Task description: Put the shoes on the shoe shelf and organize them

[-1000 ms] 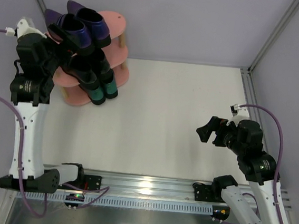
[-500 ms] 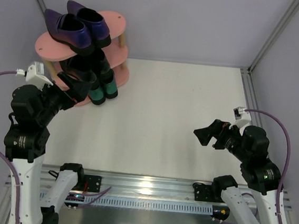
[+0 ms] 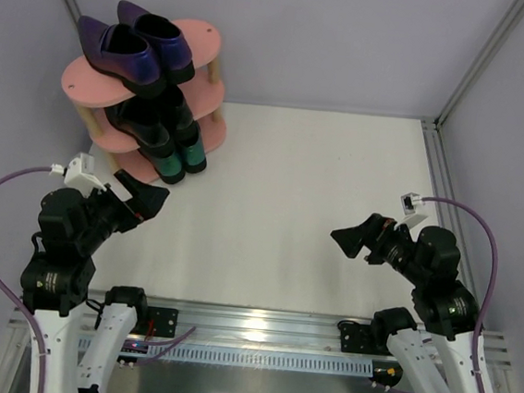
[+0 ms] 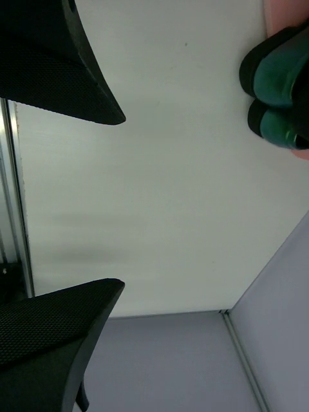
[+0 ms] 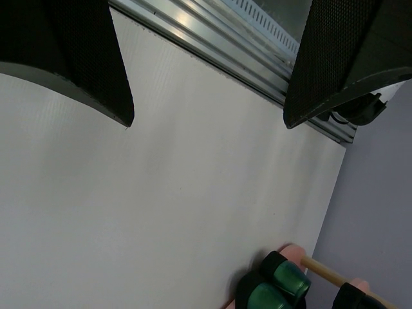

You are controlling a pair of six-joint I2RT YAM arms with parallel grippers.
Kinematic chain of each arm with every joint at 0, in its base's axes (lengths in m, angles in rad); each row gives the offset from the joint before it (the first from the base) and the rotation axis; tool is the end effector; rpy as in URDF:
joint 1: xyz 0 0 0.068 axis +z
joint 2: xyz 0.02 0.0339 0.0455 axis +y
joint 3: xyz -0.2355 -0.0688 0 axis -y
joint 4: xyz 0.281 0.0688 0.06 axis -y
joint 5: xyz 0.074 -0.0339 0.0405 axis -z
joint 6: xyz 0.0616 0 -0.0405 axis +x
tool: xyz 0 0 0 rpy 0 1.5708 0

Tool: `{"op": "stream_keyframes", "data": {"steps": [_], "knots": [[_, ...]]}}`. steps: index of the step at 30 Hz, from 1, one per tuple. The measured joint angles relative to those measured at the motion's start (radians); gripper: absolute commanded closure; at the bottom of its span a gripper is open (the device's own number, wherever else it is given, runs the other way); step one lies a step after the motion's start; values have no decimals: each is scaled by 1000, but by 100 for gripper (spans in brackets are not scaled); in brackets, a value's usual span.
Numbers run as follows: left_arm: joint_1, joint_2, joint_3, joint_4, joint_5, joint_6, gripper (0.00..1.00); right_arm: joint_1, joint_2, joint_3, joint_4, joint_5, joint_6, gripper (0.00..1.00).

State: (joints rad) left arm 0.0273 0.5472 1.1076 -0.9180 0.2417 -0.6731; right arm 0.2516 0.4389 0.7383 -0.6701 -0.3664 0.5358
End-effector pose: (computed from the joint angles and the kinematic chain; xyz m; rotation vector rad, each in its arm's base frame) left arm 0.1507 -0.0106 0.3894 -0.5194 1.9054 -0.6599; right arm 0.1690 0.0662 0.3061 0.0323 2.0177 0.8680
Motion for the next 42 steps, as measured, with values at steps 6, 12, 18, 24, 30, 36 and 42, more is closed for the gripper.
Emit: {"op": "stream_keyframes", "data": {"steps": [6,12,18,24,30,36,42], "knots": [[-1,-33,-109,158,149,-117,0,0,42,4,66,-23,2,3],[-1,-60,-159,309,236,-125,0,0,79,17,138,-77,-12,3],[-1,-129,-348,365,305,-100,0,0,116,63,256,-188,-17,3],[-6,-203,-580,261,359,-112,0,3,151,111,334,-241,-34,3],[-12,-201,-594,232,360,-135,0,34,151,111,381,-275,-34,3],[-14,-196,-594,197,280,-166,0,71,160,111,397,-285,-39,3],[-14,-196,-592,172,208,-189,0,92,184,110,416,-291,-45,3]]}}
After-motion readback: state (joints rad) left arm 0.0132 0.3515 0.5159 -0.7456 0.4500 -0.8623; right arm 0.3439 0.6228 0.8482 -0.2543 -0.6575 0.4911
